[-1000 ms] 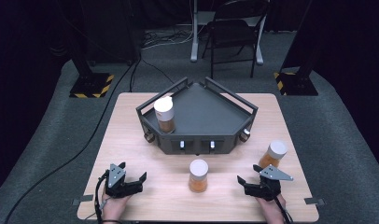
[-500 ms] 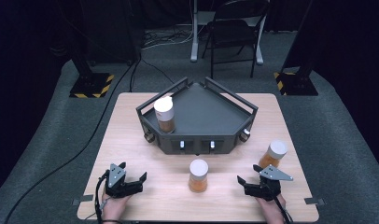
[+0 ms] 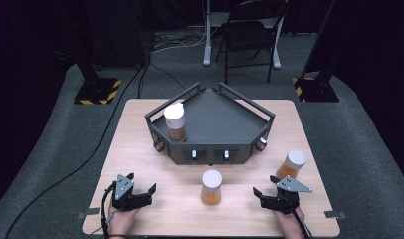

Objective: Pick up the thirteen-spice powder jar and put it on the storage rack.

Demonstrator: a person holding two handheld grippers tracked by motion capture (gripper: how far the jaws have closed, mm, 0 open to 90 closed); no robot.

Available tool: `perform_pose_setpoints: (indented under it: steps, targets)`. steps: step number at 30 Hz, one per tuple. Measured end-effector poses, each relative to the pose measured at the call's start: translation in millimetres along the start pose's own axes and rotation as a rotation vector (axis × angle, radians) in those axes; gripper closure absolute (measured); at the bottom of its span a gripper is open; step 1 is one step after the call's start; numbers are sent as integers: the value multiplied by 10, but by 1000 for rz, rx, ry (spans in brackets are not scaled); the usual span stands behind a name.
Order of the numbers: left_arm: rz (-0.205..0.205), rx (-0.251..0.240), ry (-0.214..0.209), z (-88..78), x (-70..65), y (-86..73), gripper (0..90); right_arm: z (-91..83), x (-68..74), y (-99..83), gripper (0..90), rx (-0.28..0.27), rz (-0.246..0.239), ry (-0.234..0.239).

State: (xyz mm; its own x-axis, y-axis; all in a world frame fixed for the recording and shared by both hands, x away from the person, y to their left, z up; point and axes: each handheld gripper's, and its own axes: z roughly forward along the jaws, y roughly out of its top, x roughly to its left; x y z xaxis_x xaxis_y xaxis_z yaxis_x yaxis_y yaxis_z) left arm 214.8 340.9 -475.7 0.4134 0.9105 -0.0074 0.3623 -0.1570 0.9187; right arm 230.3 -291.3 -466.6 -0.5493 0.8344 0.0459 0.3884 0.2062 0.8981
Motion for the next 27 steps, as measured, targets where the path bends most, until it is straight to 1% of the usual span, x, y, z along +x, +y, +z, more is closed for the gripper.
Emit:
perform_pose_setpoints:
  steps: [27]
  targets:
    - [-6,-6,-6,-3,13,-9,46,2,3,3,150,2,-3,0]
